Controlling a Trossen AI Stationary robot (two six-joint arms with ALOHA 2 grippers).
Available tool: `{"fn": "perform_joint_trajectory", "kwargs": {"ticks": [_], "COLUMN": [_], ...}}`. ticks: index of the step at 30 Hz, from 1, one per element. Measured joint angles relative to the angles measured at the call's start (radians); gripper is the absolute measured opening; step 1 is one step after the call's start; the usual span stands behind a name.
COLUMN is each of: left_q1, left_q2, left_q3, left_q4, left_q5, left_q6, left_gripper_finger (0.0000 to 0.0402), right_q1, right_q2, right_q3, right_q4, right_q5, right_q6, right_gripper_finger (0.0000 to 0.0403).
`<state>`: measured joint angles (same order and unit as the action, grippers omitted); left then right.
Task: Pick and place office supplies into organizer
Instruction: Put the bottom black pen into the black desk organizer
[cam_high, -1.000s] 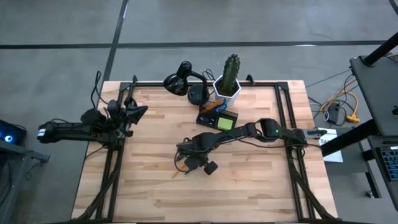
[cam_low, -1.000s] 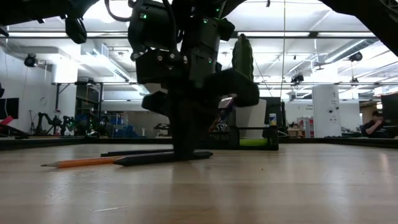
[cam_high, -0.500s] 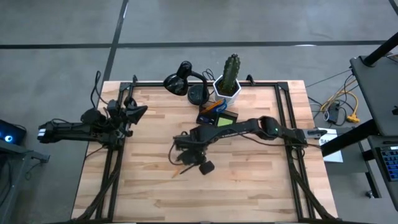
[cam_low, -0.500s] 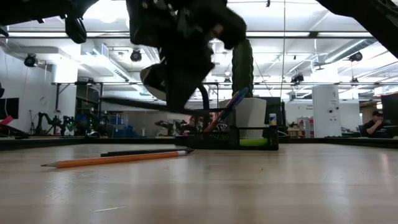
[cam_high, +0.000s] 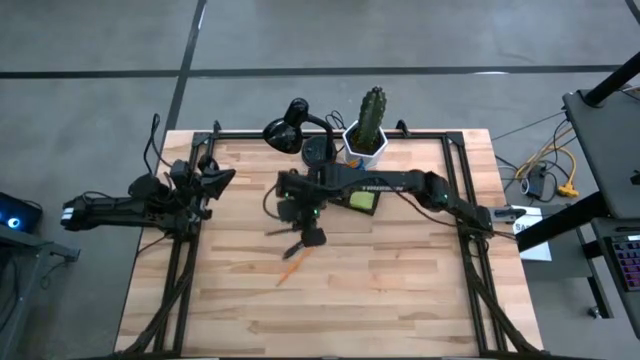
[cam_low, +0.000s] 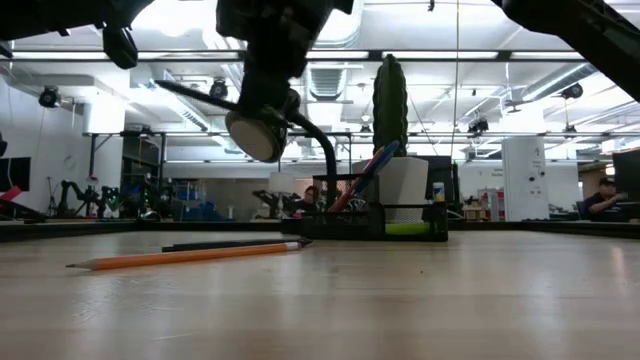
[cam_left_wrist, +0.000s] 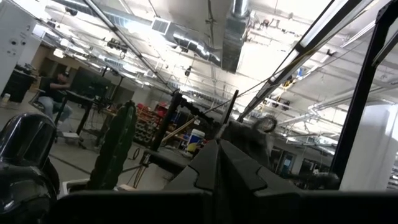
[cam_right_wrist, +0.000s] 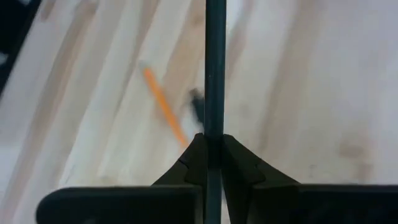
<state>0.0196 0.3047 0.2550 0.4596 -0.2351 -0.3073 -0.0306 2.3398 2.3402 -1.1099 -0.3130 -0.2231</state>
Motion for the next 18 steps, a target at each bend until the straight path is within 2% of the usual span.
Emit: {"fn": "perform_joint_trajectory", "kwargs": {"ticks": [5, 12, 18], "left_q1": [0.0, 0.0, 0.0], "left_q2": [-0.028, -0.064, -0.082], "left_q3": [0.0, 0.0, 0.0], "left_q4": [0.001, 0.004, 0.0], "left_q5": [0.0, 0.0, 0.0], "left_q6": [0.0, 0.001, 0.001], "left_gripper_finger": [0.0, 0.0, 0.0], "right_q1": [-0.033, -0.075, -0.114], "right_q2": [-0.034, -0.073, -0.109], "right_q3": [0.005, 0.005, 0.003], "right_q4": [0.084, 0.105, 0.189], "right_q5": [0.039, 0.13, 0.152], "right_q6": [0.04, 0.073, 0.166], "right_gripper_finger": [0.0013, 0.0013, 0.0013]}}
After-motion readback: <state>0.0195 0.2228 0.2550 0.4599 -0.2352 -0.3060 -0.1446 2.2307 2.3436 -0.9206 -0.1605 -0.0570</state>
